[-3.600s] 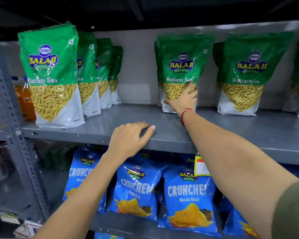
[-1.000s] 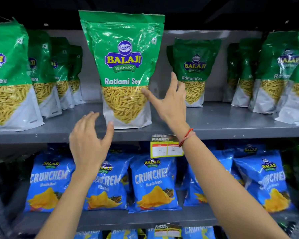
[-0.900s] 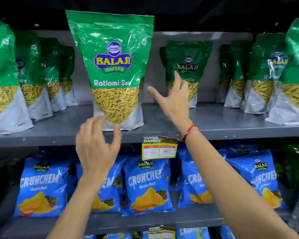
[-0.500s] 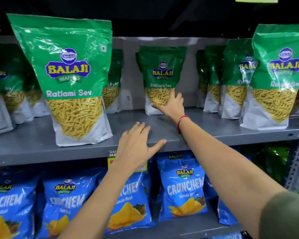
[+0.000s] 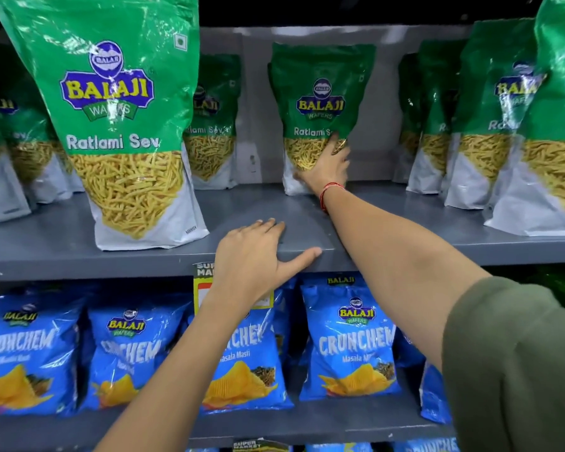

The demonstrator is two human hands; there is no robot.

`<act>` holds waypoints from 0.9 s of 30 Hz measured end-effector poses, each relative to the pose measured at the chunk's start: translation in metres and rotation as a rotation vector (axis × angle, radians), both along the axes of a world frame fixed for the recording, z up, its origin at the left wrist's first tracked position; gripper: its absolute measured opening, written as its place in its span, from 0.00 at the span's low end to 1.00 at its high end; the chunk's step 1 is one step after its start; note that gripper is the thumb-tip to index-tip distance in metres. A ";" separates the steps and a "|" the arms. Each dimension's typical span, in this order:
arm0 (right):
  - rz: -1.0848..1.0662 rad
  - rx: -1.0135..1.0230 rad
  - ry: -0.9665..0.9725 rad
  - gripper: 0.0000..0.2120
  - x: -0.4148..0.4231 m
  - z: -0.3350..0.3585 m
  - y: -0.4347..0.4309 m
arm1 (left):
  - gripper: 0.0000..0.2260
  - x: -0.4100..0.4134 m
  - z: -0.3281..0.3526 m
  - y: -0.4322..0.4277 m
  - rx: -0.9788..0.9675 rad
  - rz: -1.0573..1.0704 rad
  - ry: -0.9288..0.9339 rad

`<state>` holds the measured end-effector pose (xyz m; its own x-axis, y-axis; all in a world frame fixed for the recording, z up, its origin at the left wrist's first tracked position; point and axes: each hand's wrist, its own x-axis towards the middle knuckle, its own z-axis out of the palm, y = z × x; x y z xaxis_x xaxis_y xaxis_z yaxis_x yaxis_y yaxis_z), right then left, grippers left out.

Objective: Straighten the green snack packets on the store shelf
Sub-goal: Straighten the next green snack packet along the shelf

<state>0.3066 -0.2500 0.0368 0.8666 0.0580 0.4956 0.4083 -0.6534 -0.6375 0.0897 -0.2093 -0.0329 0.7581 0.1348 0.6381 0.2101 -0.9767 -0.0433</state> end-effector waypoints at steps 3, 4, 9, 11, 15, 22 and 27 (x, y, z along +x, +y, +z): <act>-0.014 0.003 -0.025 0.54 -0.001 0.000 0.000 | 0.41 0.001 0.000 -0.001 -0.009 0.007 0.004; -0.012 0.002 -0.027 0.54 -0.002 0.001 -0.001 | 0.40 0.001 0.000 -0.001 -0.011 0.008 0.001; -0.002 0.009 -0.032 0.52 -0.013 0.002 -0.006 | 0.40 0.001 -0.001 -0.001 0.003 0.006 -0.018; 0.005 0.008 -0.036 0.51 -0.018 0.002 -0.012 | 0.39 0.001 -0.001 -0.002 0.007 0.004 -0.026; 0.034 0.012 -0.065 0.50 -0.030 0.000 -0.025 | 0.40 0.001 -0.003 -0.001 0.021 0.018 -0.032; 0.033 0.004 -0.124 0.52 -0.063 -0.004 -0.044 | 0.40 0.001 -0.004 0.000 0.022 0.013 -0.040; 0.055 0.046 -0.165 0.52 -0.088 -0.008 -0.060 | 0.40 0.001 -0.003 0.000 0.036 -0.003 -0.054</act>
<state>0.2184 -0.3100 0.0287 0.7697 0.0769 0.6338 0.5437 -0.5994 -0.5875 0.0904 -0.2098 -0.0364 0.7229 0.1083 0.6824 0.2097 -0.9754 -0.0674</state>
